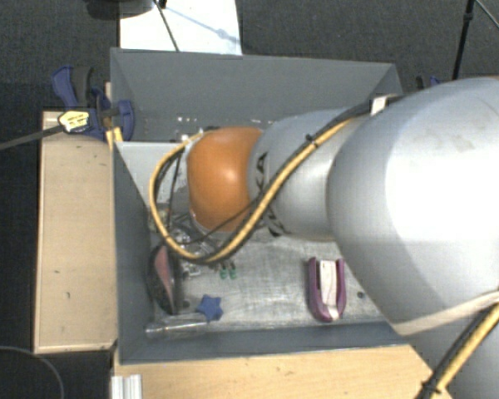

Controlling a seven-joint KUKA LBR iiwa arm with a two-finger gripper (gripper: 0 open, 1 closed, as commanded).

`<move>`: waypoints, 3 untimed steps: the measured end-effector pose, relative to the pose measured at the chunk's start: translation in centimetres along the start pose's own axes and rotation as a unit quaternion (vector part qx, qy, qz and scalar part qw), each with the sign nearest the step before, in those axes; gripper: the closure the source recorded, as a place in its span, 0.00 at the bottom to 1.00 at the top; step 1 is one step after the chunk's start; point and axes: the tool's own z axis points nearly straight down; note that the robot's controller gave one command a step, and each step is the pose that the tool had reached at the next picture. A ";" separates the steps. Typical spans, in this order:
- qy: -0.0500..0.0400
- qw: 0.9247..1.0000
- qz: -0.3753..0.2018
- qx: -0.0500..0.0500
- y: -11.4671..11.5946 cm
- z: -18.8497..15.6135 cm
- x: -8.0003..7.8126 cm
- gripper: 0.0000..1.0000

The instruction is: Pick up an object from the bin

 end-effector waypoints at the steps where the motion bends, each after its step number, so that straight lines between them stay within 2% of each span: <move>1: 0.000 1.000 0.000 -0.001 0.1 0.0 0.0 0.00; 2: 0.000 1.000 0.000 0.000 0.0 0.0 0.0 1.00; 3: 0.000 1.000 0.001 -0.001 0.1 0.0 0.0 0.00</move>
Offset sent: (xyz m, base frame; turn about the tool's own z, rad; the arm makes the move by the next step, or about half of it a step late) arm 0.0000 0.0000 0.0000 0.0000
